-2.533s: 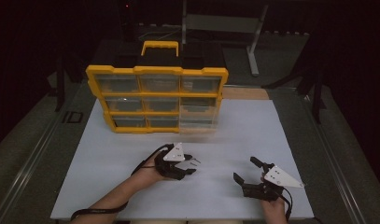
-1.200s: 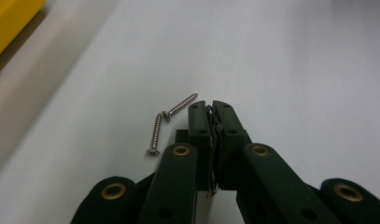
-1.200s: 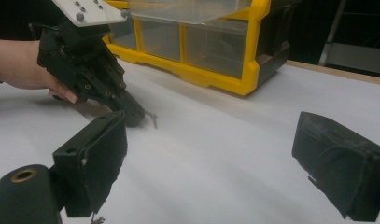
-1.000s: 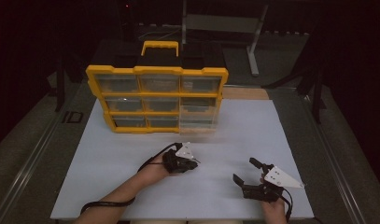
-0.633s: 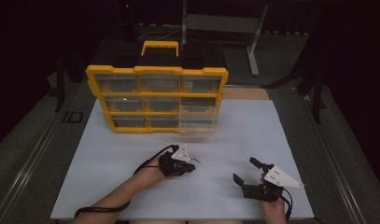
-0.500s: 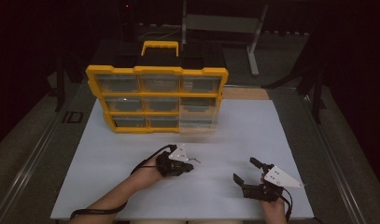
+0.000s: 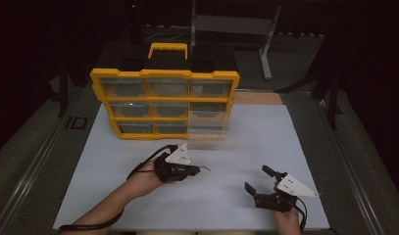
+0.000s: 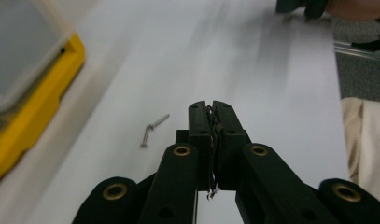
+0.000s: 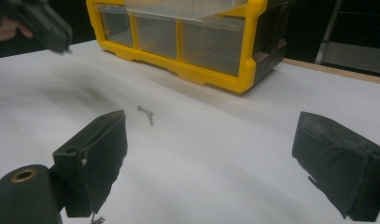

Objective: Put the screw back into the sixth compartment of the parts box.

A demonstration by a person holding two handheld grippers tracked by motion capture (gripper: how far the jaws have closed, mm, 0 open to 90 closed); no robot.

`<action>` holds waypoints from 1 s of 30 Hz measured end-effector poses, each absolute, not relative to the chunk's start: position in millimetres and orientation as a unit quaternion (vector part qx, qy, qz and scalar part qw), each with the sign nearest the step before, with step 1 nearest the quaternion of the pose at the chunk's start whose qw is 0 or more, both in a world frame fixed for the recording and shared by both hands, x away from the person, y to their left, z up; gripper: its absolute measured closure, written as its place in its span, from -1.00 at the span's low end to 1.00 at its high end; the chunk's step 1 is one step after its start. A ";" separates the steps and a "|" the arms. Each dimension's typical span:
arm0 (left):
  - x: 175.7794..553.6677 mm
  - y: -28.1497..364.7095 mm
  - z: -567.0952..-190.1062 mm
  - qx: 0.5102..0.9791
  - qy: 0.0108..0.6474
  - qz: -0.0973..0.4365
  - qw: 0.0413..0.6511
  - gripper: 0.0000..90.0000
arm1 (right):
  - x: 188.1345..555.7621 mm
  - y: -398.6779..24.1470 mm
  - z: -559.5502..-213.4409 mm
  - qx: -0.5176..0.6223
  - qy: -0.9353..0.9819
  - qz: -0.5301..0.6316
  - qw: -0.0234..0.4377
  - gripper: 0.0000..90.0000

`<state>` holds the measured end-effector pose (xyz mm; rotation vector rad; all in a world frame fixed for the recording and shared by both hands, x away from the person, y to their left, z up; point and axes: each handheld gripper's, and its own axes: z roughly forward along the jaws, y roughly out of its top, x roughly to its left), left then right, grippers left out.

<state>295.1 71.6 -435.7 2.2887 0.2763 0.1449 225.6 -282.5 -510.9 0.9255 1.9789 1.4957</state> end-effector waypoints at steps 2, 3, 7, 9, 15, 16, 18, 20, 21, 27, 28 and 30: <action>294.3 71.9 -427.9 0.903 0.109 0.057 0.412 0.97 | 225.7 -282.6 -511.0 0.339 0.725 0.547 0.245 -0.76; 294.0 72.3 -423.9 0.902 0.110 0.056 0.415 0.97 | 225.7 -282.6 -511.0 0.339 0.725 0.548 0.244 -0.76; 295.4 74.6 -409.1 0.893 0.121 0.054 0.431 0.97 | 225.6 -282.5 -510.9 0.337 0.725 0.548 0.246 -0.76; 297.3 76.1 -401.6 0.889 0.122 0.056 0.438 0.97 | 225.7 -282.5 -511.0 0.337 0.726 0.547 0.245 -0.76; 302.9 78.8 -375.9 0.881 0.122 0.070 0.451 0.97 | 225.7 -282.7 -510.8 0.338 0.724 0.549 0.245 -0.76; 304.6 79.1 -371.2 0.879 0.125 0.072 0.455 0.97 | 225.7 -282.7 -510.9 0.338 0.724 0.549 0.245 -0.76; 308.5 80.0 -361.9 0.875 0.128 0.078 0.460 0.97 | 226.2 -282.6 -511.2 0.338 0.725 0.548 0.244 -0.76; 312.8 80.5 -353.0 0.873 0.128 0.086 0.464 0.97 | 226.3 -282.2 -511.5 0.338 0.726 0.548 0.242 -0.76; 314.7 80.6 -348.9 0.871 0.127 0.090 0.465 0.97 | 226.3 -282.0 -511.6 0.338 0.726 0.548 0.242 -0.76; 325.2 80.9 -327.1 0.864 0.129 0.108 0.475 0.97 | 226.3 -282.8 -511.3 0.336 0.727 0.548 0.243 -0.76; 326.7 80.8 -324.3 0.862 0.131 0.112 0.477 0.97 | 226.5 -282.7 -511.5 0.337 0.726 0.548 0.242 -0.76; 330.6 79.8 -319.6 0.859 0.135 0.118 0.479 0.97 | 227.0 -282.9 -512.2 0.338 0.726 0.548 0.242 -0.76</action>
